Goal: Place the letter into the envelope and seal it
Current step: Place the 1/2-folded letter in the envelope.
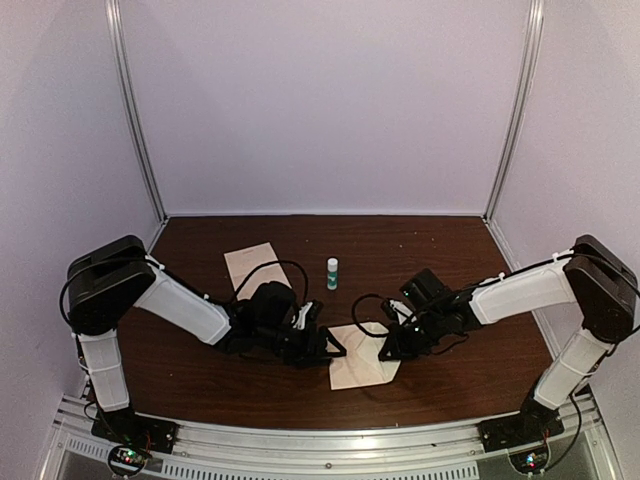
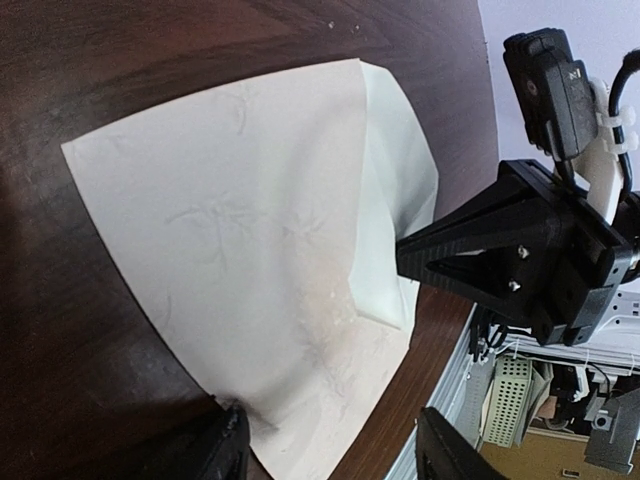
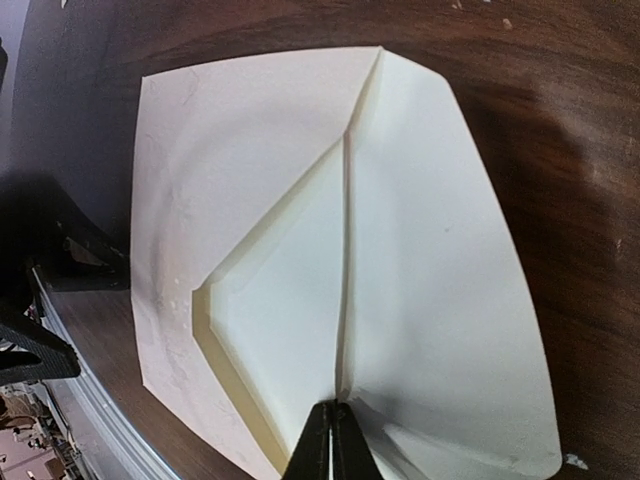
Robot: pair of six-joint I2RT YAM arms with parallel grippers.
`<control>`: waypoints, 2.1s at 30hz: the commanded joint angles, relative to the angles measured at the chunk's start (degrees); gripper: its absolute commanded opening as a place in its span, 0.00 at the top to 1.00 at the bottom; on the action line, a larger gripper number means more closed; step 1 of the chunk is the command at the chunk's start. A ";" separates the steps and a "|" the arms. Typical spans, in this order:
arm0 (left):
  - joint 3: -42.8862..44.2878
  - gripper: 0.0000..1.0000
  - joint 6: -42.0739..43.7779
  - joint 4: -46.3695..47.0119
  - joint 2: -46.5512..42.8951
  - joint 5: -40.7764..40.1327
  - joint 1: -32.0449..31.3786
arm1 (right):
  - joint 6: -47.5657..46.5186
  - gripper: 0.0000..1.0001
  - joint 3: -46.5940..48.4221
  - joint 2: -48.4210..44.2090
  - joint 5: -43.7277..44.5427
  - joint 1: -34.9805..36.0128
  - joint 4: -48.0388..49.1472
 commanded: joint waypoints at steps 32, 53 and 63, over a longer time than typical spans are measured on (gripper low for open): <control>0.68 0.39 3.19 -10.09 -4.64 -3.69 -3.54 | 5.31 0.74 -4.70 -8.72 0.19 2.97 -1.41; -0.79 0.44 2.19 -8.05 -3.82 -1.93 -3.93 | 7.67 0.78 -6.44 -5.94 0.12 4.13 1.11; -1.26 0.50 1.70 -6.84 -3.23 -1.30 -4.05 | 9.09 0.84 -6.50 -4.78 -0.22 4.92 3.61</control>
